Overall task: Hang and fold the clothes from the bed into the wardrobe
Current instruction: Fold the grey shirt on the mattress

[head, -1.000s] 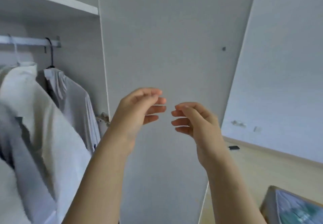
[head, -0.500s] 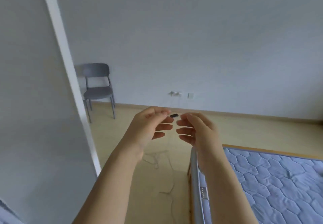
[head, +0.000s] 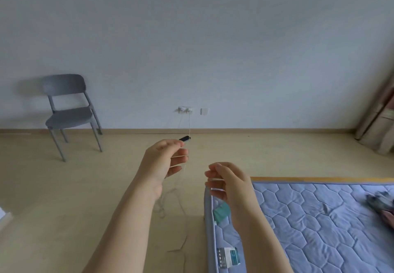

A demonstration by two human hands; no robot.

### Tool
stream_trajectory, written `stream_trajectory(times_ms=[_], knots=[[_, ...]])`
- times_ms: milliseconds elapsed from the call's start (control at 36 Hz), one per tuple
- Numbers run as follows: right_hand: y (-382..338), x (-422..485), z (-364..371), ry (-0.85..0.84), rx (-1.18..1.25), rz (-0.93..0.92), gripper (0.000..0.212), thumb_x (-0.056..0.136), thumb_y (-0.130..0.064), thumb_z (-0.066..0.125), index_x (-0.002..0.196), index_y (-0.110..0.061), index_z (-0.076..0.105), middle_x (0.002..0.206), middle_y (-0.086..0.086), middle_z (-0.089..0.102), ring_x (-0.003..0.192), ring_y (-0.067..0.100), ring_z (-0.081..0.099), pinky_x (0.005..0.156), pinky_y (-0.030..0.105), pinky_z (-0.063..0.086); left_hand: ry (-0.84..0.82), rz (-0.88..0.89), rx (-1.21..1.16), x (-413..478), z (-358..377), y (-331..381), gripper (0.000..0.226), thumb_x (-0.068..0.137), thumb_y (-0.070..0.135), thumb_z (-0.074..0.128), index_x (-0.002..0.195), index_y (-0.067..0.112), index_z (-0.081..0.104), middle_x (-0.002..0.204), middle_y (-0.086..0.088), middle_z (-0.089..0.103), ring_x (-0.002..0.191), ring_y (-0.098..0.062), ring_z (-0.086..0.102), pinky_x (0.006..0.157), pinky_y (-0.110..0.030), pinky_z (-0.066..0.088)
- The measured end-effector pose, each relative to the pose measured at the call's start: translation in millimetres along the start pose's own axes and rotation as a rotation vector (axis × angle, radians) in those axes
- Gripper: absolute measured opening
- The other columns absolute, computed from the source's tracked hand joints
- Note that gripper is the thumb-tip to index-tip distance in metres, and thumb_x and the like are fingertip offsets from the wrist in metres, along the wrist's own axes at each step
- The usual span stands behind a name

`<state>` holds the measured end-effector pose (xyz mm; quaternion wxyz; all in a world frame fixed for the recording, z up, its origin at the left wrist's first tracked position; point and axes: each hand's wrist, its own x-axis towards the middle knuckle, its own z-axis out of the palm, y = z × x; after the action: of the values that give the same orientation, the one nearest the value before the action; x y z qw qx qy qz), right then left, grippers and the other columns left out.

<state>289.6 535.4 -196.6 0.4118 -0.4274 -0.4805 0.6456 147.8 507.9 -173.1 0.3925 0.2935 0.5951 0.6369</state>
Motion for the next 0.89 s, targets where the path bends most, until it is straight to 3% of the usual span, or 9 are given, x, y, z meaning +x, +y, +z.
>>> stream_trajectory(times_ms=[139,417,889], knots=[[-9.8,88.7,19.5,-0.004,-0.004,-0.006,0.019,0.094,-0.01,0.048,0.081,-0.011,0.062,0.074,0.002,0.064,0.061,0.016,0.057,0.057,0.024,0.044,-0.047,-0.004,0.027,83.7,16.2,2.3,0.014,0.093,0.014,0.052,0.085,0.015,0.063,0.078,-0.001,0.068,0.072,-0.014,0.065,0.068,-0.028,0.048],[-48.2,278.4,84.0,-0.03,0.083,0.007,0.016,0.093,-0.013,0.05,0.084,-0.011,0.064,0.077,0.002,0.065,0.063,0.015,0.058,0.062,0.026,0.046,0.044,-0.014,0.094,269.6,21.8,36.6,0.015,0.092,0.014,0.052,0.083,0.017,0.063,0.077,0.001,0.068,0.072,-0.012,0.065,0.072,-0.028,0.048],[-43.5,453.3,107.8,-0.064,0.193,0.109,0.013,0.091,-0.013,0.054,0.083,-0.011,0.064,0.073,0.001,0.065,0.059,0.013,0.058,0.058,0.024,0.047,0.086,-0.1,0.113,451.0,49.8,24.8,0.013,0.092,0.015,0.053,0.084,0.016,0.063,0.079,-0.001,0.067,0.073,-0.014,0.065,0.072,-0.028,0.049]])
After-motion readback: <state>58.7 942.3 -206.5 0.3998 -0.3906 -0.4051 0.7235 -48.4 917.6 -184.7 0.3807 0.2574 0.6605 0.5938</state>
